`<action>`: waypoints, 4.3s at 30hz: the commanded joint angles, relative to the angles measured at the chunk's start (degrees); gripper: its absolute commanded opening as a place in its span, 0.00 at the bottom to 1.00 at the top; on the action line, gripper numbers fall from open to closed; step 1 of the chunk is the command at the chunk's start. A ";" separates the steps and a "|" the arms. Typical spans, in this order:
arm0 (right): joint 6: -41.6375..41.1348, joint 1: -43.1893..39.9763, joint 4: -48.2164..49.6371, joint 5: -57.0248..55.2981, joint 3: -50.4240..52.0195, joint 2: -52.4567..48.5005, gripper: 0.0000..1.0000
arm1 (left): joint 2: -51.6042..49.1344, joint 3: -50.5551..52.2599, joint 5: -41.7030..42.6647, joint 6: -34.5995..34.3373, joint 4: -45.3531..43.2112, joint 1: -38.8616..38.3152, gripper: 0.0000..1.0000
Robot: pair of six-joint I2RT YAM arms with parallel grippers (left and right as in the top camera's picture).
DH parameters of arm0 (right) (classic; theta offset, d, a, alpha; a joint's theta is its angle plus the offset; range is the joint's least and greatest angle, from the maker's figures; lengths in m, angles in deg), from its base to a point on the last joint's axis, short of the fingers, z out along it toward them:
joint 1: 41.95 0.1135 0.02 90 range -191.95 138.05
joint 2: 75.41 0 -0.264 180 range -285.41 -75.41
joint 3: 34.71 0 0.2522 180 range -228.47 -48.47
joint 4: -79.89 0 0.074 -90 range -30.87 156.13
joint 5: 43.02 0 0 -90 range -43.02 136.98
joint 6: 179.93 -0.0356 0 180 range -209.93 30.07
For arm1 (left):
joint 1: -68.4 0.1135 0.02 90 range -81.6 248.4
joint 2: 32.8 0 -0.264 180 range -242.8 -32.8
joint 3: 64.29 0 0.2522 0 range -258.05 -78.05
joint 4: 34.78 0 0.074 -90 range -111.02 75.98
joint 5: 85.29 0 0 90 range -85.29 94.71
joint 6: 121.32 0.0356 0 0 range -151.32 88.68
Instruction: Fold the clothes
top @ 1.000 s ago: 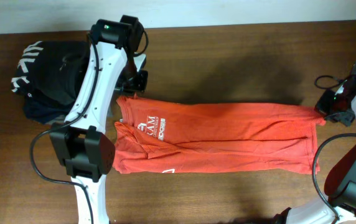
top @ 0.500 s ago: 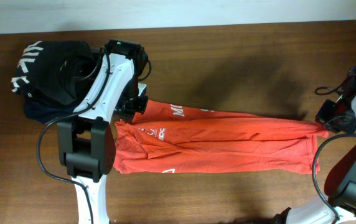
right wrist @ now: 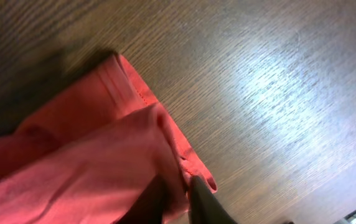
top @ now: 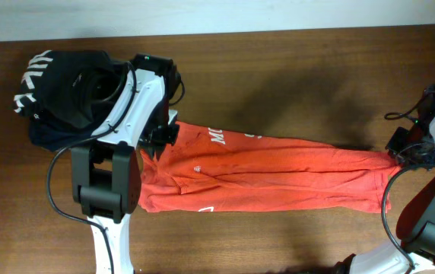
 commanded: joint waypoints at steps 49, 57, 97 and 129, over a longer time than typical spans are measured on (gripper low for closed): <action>21.11 -10.75 -12.22 26.82 -13.18 -9.90 0.86 | 61.37 -14.91 -0.68 -0.09 -7.19 7.26 0.85; 21.14 -13.14 -11.13 19.12 -13.16 -18.10 0.84 | 60.61 -14.91 -1.51 -0.09 -7.61 7.26 0.85; 22.01 -14.05 -7.41 36.39 -10.73 -6.45 0.04 | 55.12 -14.93 -1.51 -0.09 -7.82 7.28 0.87; -1.25 55.36 10.25 28.30 3.15 -1.09 0.75 | 55.28 -14.93 -1.49 -0.09 -8.04 7.28 0.87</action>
